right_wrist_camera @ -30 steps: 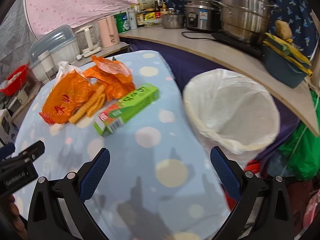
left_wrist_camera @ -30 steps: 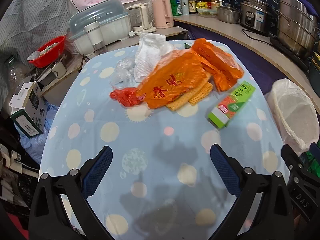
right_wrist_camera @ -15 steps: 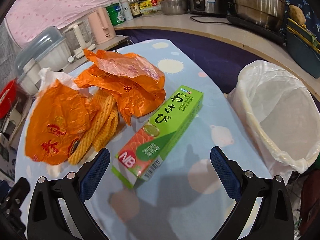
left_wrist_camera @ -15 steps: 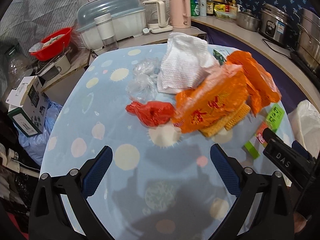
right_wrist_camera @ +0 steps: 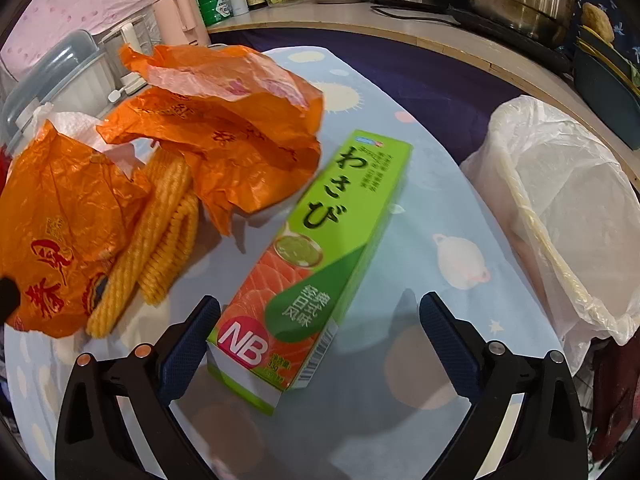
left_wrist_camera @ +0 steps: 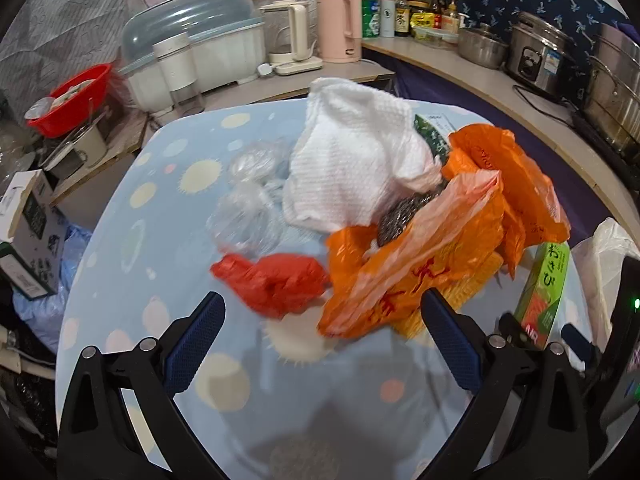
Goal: Collect trash
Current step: 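Grasp the green wasabi box with the right gripper while the left gripper grasps the orange bag, then carry the wasabi box and orange bag over the white trash bin with both grippers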
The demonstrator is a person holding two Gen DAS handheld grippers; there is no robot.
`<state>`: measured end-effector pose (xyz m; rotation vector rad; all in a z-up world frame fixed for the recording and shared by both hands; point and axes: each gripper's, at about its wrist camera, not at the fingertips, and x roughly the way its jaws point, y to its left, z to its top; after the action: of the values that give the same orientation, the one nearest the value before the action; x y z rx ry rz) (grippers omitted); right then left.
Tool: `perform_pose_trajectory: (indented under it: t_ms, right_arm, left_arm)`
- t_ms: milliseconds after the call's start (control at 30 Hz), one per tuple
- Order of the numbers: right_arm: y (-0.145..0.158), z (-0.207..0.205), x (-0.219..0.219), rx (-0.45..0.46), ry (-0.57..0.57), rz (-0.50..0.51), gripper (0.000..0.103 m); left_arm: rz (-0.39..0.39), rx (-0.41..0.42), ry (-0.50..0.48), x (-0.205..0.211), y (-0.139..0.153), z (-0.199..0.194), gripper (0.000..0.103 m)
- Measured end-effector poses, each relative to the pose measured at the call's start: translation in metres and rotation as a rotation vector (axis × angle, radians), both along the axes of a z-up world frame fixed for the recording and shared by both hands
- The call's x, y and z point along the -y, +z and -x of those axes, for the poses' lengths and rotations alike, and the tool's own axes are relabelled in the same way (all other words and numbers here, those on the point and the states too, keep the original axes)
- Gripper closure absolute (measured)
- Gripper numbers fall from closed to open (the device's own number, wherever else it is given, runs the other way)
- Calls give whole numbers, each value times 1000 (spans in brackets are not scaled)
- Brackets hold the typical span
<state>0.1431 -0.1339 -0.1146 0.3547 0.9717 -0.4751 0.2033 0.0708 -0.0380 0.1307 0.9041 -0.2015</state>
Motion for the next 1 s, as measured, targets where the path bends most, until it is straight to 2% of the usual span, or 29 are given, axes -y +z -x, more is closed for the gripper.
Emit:
perform_pose_trajectory:
  t_ms: [200,267,367,400,467,500,567,600,700,1000]
  right_arm:
    - [-5,21,12,-12,-5,-7,23]
    - [-4,26,15,-8,0,-8,33]
    - [-5,35,20,3,11,-11,45]
    - [-4,37,21,5,16,-13,48]
    - [-3,41,23,8,26,-20,62]
    - [-2,42,23,8,30,-24,64]
    - [1,45,25,14,39,-32,65]
    - [4,44,23,16,43,-33,65]
    - [11,52,23,33,56,-33,65]
    - [43,89,25,101,71,-33,65]
  left_arm:
    - [49,-2,-62,19,-9,-17,9]
    - [66,-16,-83,25,-14,-20,10]
    - [90,-42,-120,32,-17,-20,25]
    - [96,-54,-133,34,-17,-19,35]
    - [98,-61,-142,36,-17,-16,44]
    - [106,-62,-146,36,-16,-14,52]
    - [125,-75,-153,35,-14,-11,67]
    - [127,-79,-153,35,-13,-9,78]
    - [139,-84,-154,31,-7,-1,90]
    - [187,-73,-164,15,23,40,96]
